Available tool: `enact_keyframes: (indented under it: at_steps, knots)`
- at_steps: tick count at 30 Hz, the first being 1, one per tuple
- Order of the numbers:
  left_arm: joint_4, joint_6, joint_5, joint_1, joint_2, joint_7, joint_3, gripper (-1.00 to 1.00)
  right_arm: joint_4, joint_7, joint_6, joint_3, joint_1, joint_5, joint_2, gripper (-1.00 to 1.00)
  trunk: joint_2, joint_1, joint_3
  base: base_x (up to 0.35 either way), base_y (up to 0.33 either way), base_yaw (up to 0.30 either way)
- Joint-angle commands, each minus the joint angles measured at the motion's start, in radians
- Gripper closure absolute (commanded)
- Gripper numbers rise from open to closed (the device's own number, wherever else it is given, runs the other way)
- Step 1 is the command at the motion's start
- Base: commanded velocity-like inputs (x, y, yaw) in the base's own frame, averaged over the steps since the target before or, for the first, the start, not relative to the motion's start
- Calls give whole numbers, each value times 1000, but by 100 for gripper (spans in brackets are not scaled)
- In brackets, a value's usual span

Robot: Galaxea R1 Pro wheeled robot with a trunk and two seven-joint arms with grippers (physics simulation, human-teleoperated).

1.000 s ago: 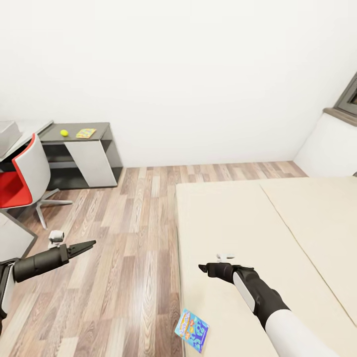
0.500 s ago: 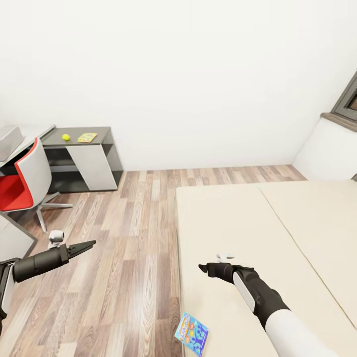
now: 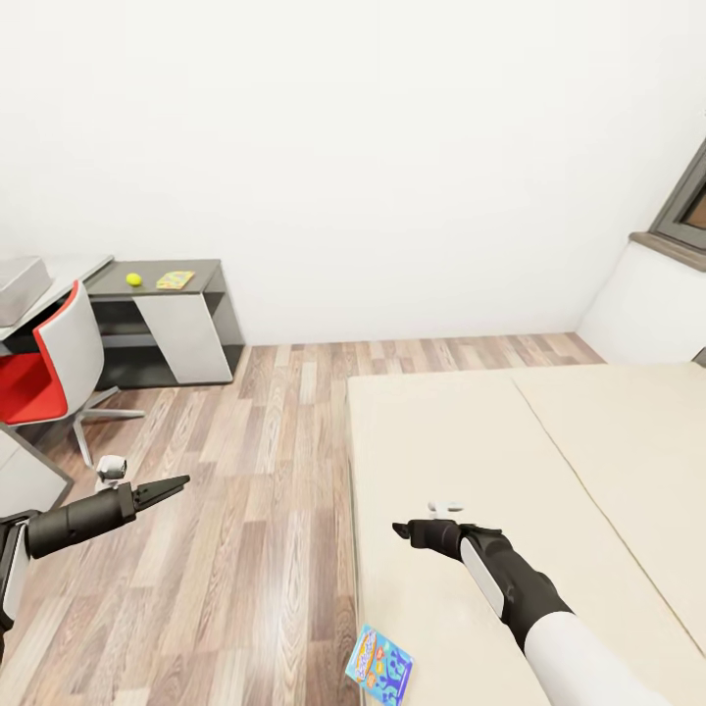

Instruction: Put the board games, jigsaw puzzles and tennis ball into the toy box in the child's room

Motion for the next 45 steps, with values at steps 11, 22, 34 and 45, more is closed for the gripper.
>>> enact_keyframes:
  at_steps: [11, 22, 34, 45]
  knots:
    - [0, 10, -3, -1, 0, -5, 1, -100, -1, 0, 5, 3, -1, -4, -1, -100, -2, 1, 16, 0, 0, 0]
    - [0, 10, -3, -1, 0, -7, 1, -100, -1, 0, 5, 3, -1, -4, -2, -100, -2, 1, 34, 0, 0, 0]
    - [0, 10, -3, -1, 0, -5, 1, -100, -1, 0, 5, 3, -1, -4, -3, -100, -2, 1, 54, 0, 0, 0]
    - [0, 10, -3, -1, 1, -5, 2, -100, -1, -1, 5, 3, -1, -3, -1, -100, -2, 1, 72, 0, 0, 0]
